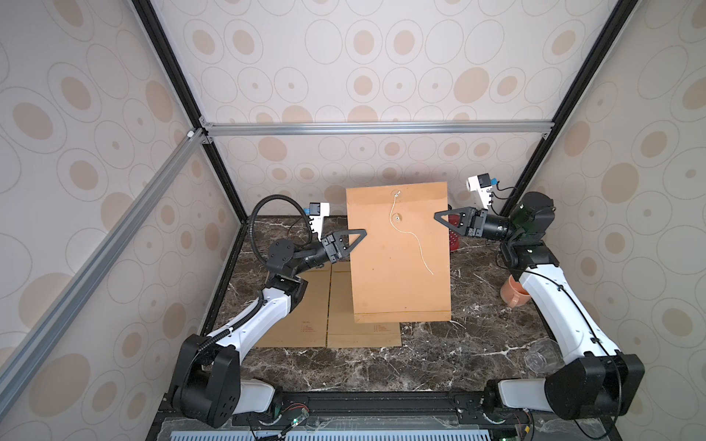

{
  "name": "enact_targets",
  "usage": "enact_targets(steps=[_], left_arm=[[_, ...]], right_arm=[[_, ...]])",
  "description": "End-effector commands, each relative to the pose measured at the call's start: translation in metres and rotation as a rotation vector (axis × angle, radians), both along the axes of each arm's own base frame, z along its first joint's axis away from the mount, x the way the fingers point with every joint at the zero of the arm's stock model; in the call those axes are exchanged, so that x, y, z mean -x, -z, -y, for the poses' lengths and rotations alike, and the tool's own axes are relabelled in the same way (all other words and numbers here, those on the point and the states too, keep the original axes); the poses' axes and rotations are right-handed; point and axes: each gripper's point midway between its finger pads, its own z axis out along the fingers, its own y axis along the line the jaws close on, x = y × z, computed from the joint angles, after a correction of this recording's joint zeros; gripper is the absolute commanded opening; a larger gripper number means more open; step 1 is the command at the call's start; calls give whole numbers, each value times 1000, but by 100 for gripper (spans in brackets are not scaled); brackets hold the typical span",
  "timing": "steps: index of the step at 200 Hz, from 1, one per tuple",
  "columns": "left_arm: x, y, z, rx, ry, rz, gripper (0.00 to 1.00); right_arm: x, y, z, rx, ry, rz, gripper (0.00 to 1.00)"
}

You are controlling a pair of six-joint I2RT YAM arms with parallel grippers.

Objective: Close the mouth of the file bag
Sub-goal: Pick up the file bag from the center of the board.

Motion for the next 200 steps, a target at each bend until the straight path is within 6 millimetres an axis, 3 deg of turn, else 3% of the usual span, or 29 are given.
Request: enact_targets(steps=[1, 14, 28, 41, 80, 106, 130, 168, 200], left_arm=[[8, -11, -2, -7, 9, 53, 12], [8, -11, -1, -11, 16, 48, 10], [9, -12, -1, -16, 19, 52, 1], [8, -11, 0, -47, 10, 49, 0], [13, -21, -4, -145, -49, 80, 0], [23, -41, -4, -142, -20, 115, 0], [28, -46, -5, -192, -22, 144, 0], [23, -43, -9, -291, -98, 190, 0], [8, -43, -13, -351, -186, 271, 0]], right_arm=[[1, -4, -2, 1, 4, 33, 0], [0, -2, -3, 6, 4, 31, 0], [0, 1, -3, 15, 4, 17, 0], [0, 4, -4, 15, -9, -17, 0], [4, 5, -1, 62, 15, 18, 16], [-3, 4, 8, 66, 77, 27, 39], [-9, 2, 22, 62, 154, 44, 46], [-8, 13, 39, 151, 317, 152, 49], [13, 15, 55, 193, 470, 420, 38]])
